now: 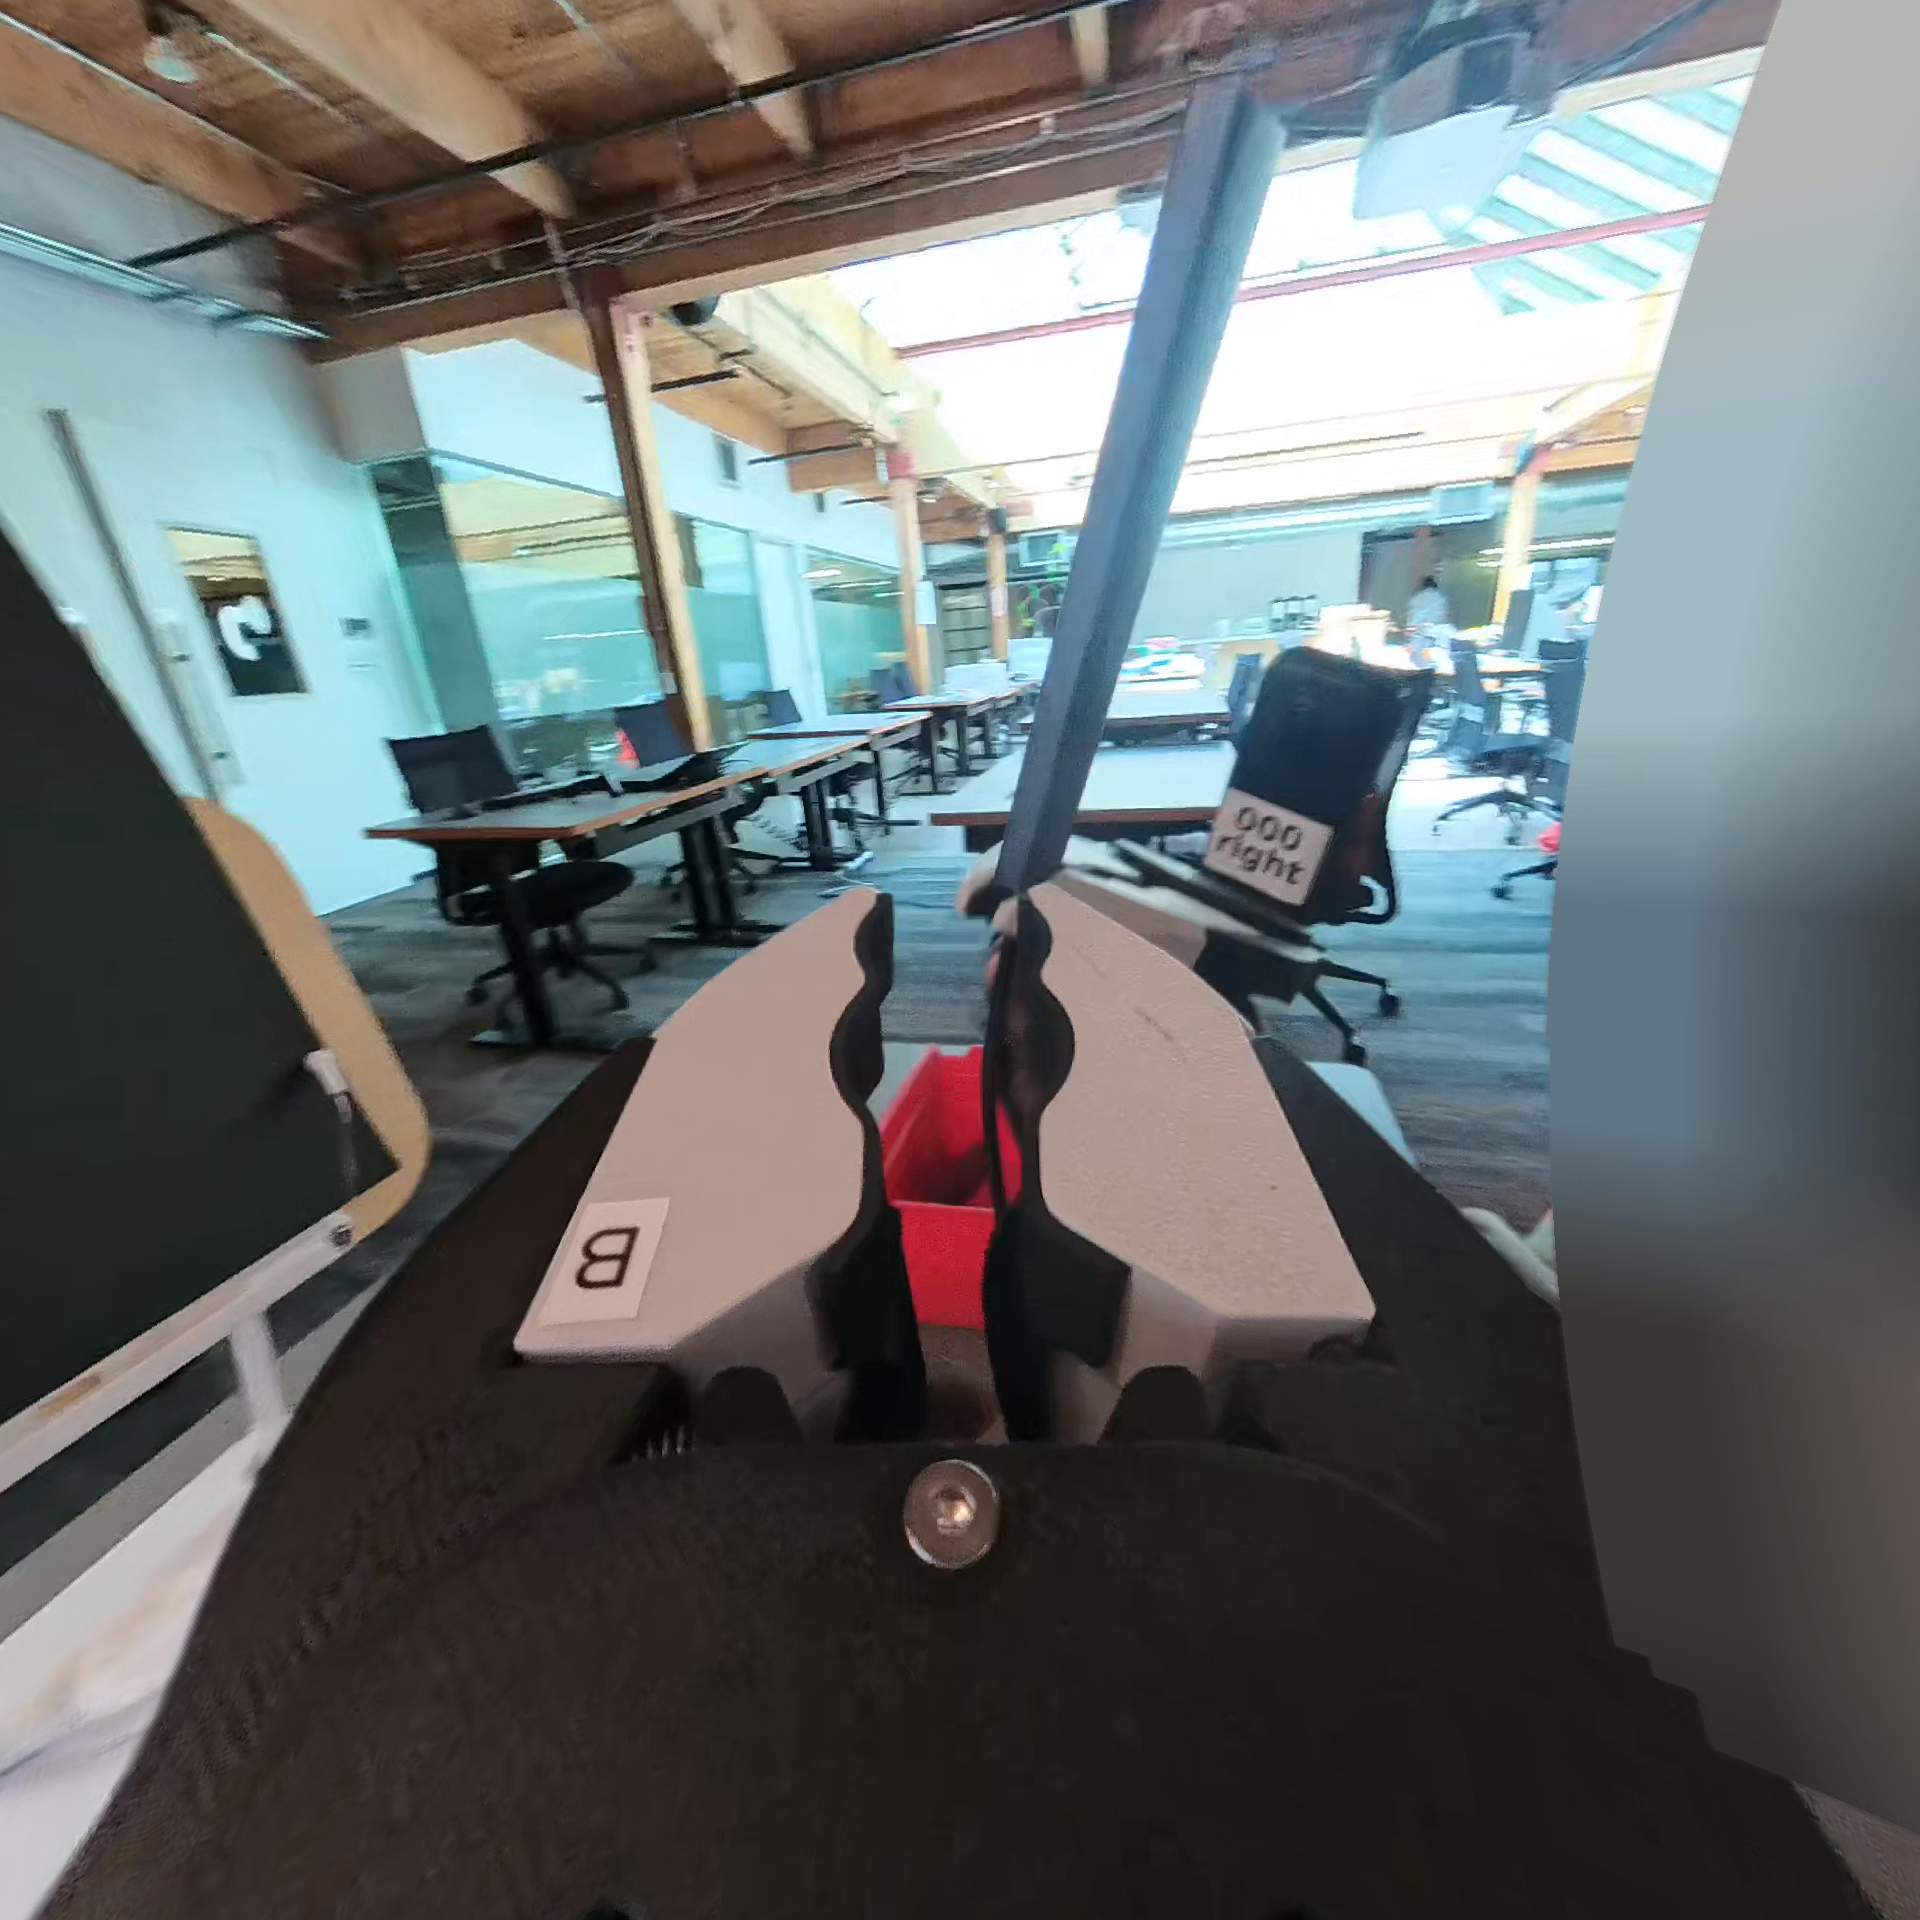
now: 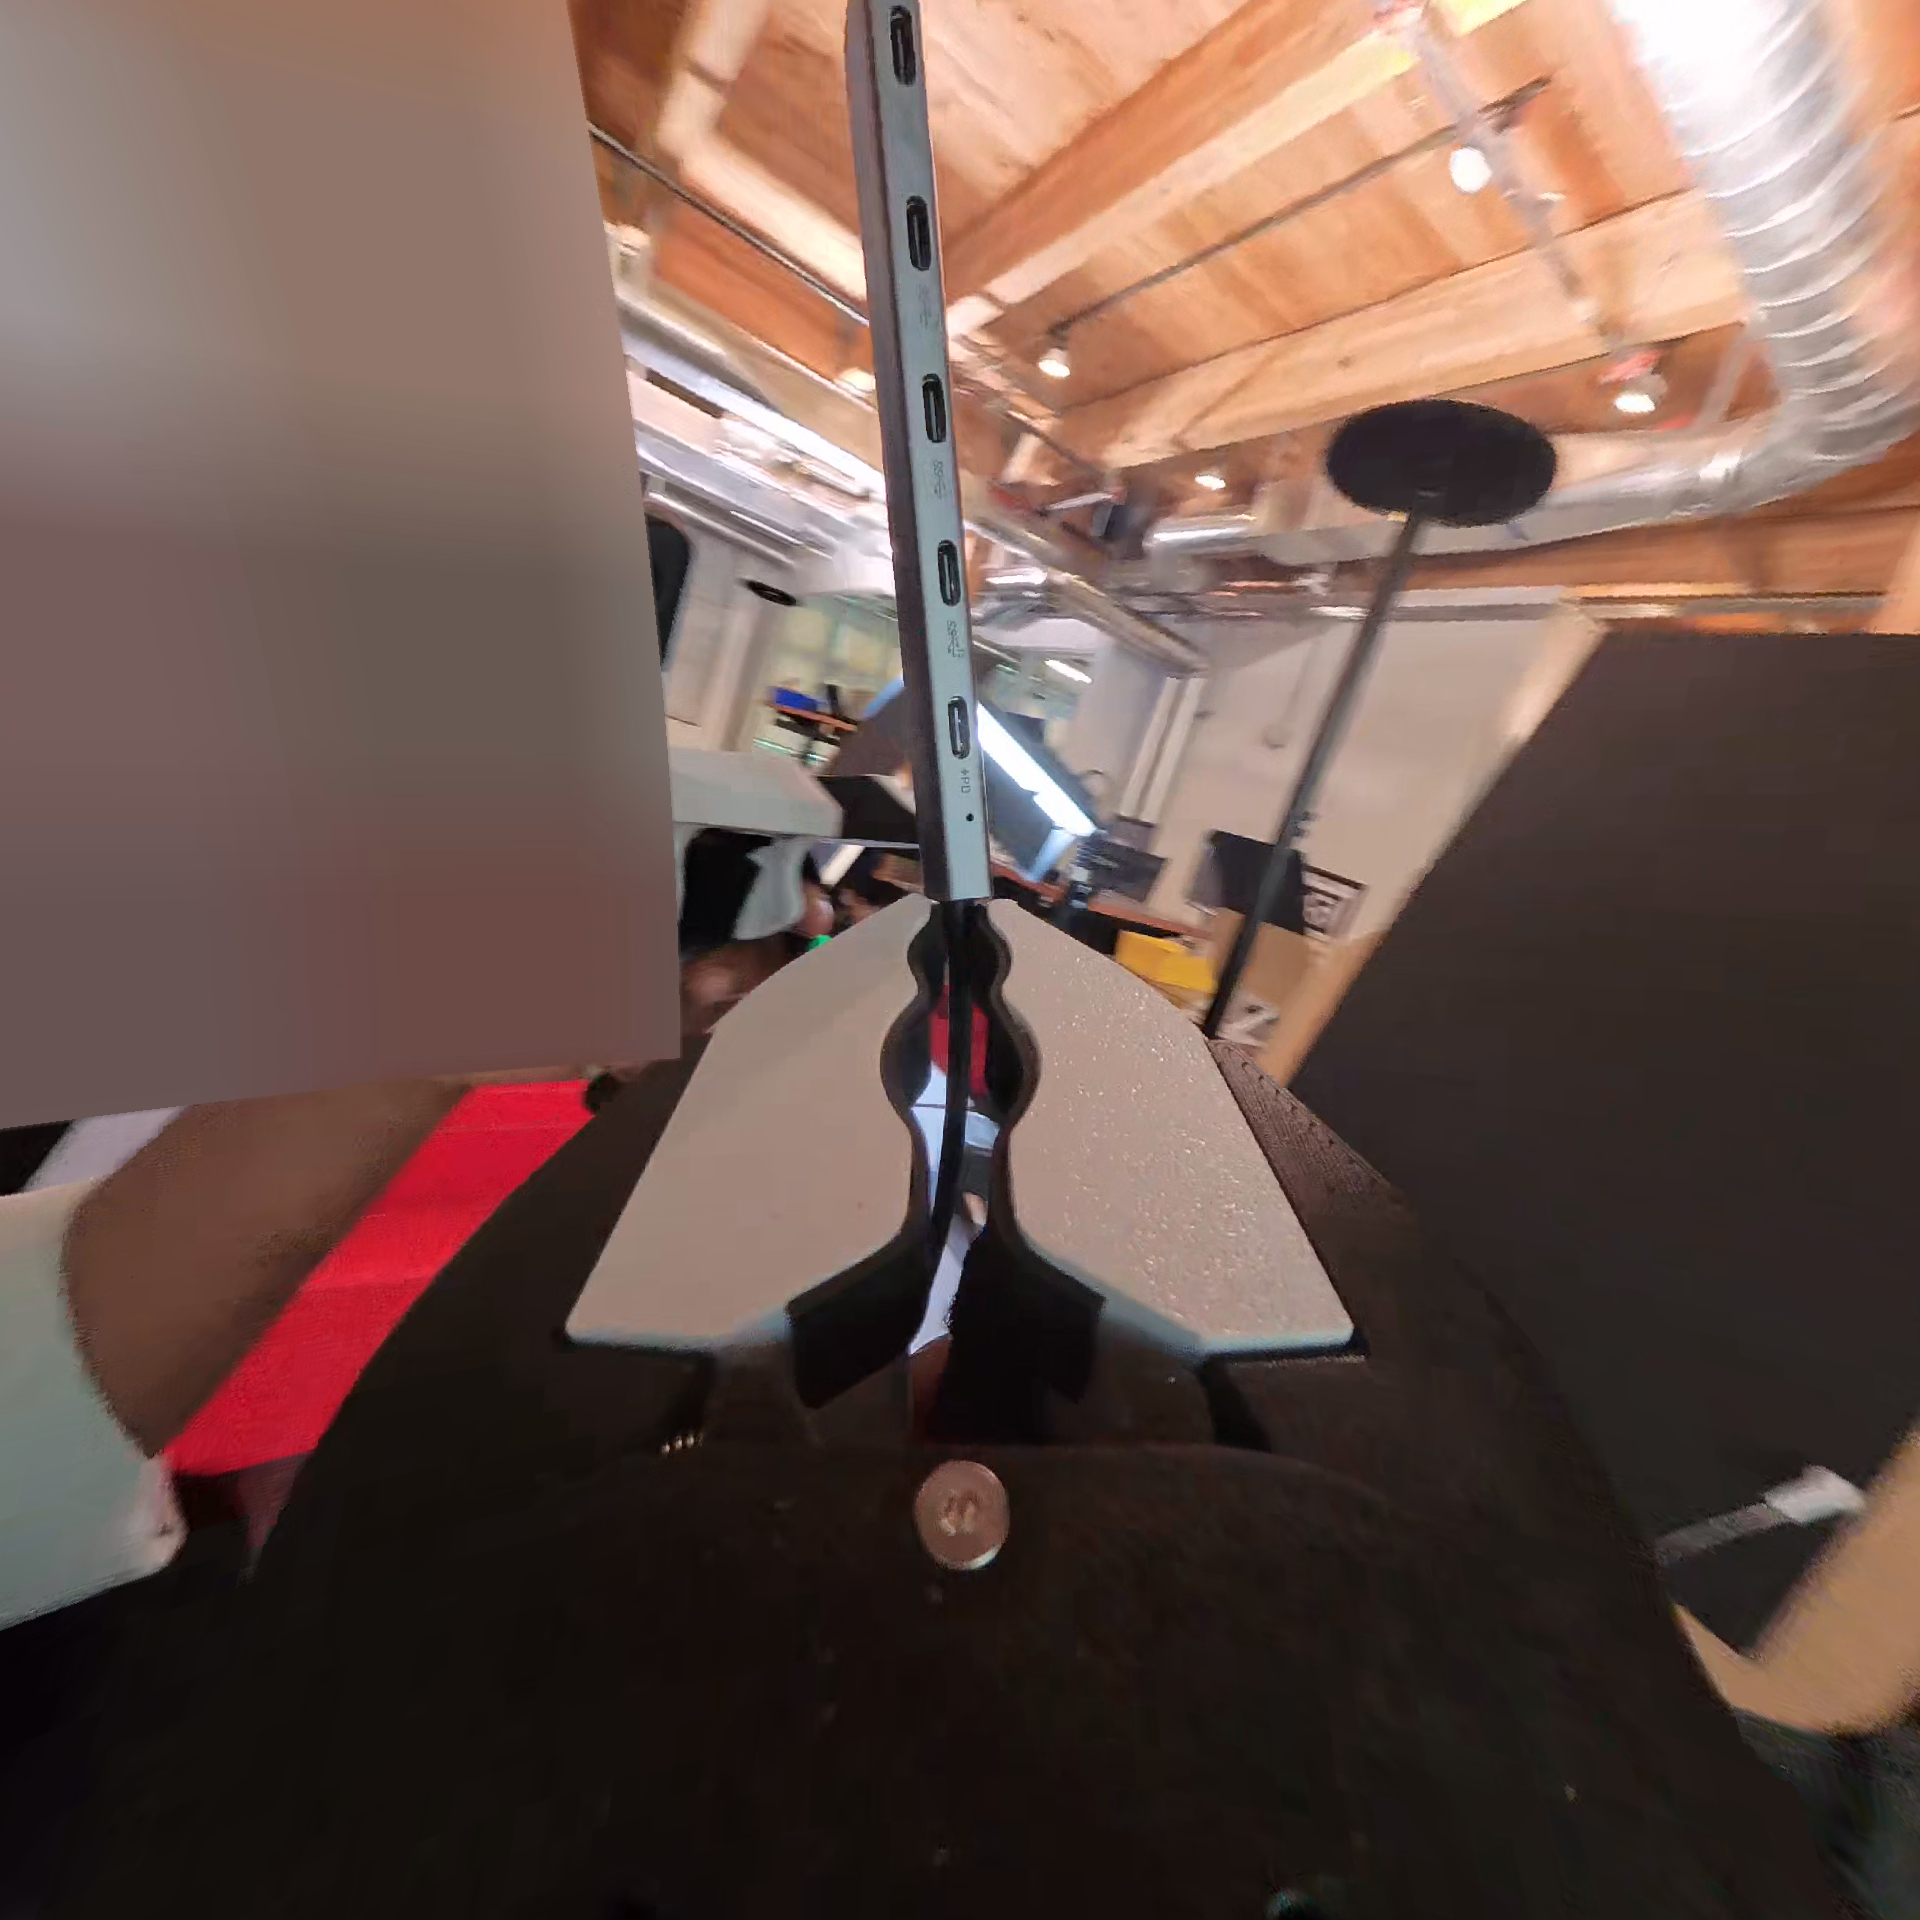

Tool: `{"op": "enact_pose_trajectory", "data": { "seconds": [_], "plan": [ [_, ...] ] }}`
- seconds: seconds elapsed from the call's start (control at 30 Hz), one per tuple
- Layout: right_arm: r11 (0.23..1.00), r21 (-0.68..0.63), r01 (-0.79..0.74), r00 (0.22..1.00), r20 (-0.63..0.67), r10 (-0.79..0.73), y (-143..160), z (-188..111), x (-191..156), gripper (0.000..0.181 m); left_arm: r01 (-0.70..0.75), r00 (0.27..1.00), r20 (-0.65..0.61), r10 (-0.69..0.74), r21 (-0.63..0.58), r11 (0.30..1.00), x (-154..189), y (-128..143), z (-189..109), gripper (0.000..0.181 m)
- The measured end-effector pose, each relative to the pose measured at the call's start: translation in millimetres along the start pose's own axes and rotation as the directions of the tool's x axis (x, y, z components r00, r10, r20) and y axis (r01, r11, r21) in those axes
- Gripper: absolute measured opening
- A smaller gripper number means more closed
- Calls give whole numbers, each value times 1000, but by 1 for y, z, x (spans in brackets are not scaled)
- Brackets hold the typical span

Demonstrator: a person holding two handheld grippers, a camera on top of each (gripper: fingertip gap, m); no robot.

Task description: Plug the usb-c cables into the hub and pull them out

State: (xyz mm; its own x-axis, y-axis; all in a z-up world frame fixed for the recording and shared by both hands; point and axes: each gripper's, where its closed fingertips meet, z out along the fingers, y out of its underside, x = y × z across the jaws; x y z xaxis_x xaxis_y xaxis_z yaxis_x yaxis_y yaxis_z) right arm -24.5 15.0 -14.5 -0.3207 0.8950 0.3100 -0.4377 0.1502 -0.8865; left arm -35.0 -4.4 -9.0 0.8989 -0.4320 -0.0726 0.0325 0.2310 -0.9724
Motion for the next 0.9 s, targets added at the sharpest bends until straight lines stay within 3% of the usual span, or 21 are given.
{"op": "enact_pose_trajectory", "data": {
  "seconds": [0.13, 0.3, 0.37, 0.5, 0.63, 0.77, 0.83, 0.9],
  "plan": [
    [993, -43, 108, 976, -187, -114, -8, -21, 37, 4, -25, 981, 194, 25, -2, 1000, -34, -1, -15, 41],
    [951, -169, 259, 857, -413, -307, -22, -53, 73, 5, -116, 838, 534, 111, -24, 993, -75, -19, -52, 120],
    [933, -208, 293, 803, -477, -358, -33, -69, 82, 5, -145, 801, 581, 143, -42, 988, -75, -27, -62, 133],
    [894, -266, 361, 675, -587, -447, -61, -110, 89, 4, -217, 774, 606, 181, -14, 976, -64, -44, -69, 142],
    [899, -264, 349, 673, -597, -437, -66, -138, 96, 4, -267, 782, 587, 211, 8, 964, -48, -54, -68, 142],
    [885, -311, 345, 714, -526, -463, -31, -165, 123, 4, -267, 772, 600, 208, 9, 964, -49, -57, -75, 141],
    [875, -320, 365, 764, -434, -477, 4, -182, 131, 4, -237, 790, 588, 175, 29, 971, -50, -57, -76, 141],
    [846, -411, 341, 781, -376, -498, 49, -211, 145, 4, -219, 812, 564, 150, 56, 974, -47, -58, -76, 141]
  ]
}}
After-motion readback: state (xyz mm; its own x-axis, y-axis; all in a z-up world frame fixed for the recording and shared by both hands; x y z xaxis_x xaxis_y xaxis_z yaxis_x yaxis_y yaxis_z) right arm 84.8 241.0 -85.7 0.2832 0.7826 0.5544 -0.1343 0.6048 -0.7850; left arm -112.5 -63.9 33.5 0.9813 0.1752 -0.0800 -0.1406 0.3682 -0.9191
